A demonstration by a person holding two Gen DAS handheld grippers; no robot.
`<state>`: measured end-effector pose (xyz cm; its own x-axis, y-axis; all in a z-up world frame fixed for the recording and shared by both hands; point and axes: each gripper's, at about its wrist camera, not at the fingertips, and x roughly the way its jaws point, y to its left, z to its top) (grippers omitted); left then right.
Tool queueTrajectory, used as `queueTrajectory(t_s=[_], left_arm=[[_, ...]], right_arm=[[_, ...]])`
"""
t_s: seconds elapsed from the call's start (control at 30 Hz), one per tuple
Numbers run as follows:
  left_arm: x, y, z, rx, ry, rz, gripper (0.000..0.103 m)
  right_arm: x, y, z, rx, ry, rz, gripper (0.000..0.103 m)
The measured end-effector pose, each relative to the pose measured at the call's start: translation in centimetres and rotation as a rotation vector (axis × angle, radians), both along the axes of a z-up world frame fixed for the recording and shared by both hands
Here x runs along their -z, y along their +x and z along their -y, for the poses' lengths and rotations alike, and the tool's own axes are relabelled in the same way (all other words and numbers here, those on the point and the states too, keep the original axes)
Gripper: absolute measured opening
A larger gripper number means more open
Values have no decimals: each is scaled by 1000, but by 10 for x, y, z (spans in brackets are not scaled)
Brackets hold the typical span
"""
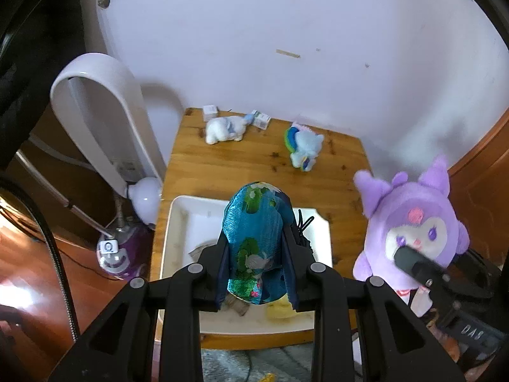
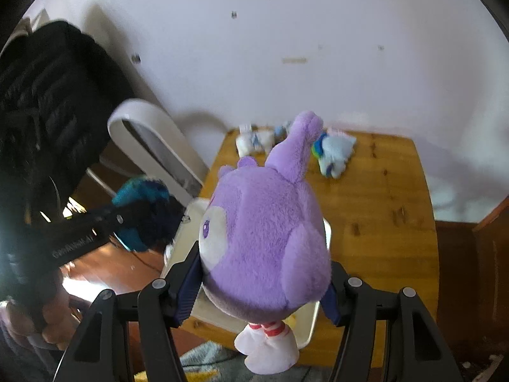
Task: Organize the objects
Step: 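Carry the blue ball plush and purple plush over the white tray, then release the blue ball plush with the left tool while the right tool releases the purple plush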
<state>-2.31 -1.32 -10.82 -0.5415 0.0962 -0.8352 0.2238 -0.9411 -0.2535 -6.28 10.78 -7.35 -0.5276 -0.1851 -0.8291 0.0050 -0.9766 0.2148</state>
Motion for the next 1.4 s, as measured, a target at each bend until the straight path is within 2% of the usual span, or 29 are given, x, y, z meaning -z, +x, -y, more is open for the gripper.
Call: queueTrajectory(t_s=[0.23,0.47,0.6,0.63,0.67,0.73,0.8,0.83,0.97,1.4], left_arm=[[19,6,-14,16,-41,41,31],[45,5,-22,20,-69,111,32],[52,5,-24,24,-103,130,35],[52,4,-25,29,-113,130,39],[51,5,-26,32,-119,129,41],[48,5,-26,33,-136,119,56],[43,6,-24,27,-150,103,67],[42,6,-23,24,-156,99,69],[37,5,-18,14,-184,92,74],[28,4,-12,21,-206,81,74]], right_arm=[[33,9,13,-15,32,108,64],[53,4,12,-6,31,184,70],[64,1,16,-24,18,230,72],[65,1,18,-29,20,239,73],[65,0,20,-29,26,241,74],[63,0,22,-28,37,239,75],[60,-1,23,-28,41,230,75],[59,-1,24,-28,45,227,75],[54,-2,29,-31,52,219,76],[45,-5,30,-31,29,204,76]])
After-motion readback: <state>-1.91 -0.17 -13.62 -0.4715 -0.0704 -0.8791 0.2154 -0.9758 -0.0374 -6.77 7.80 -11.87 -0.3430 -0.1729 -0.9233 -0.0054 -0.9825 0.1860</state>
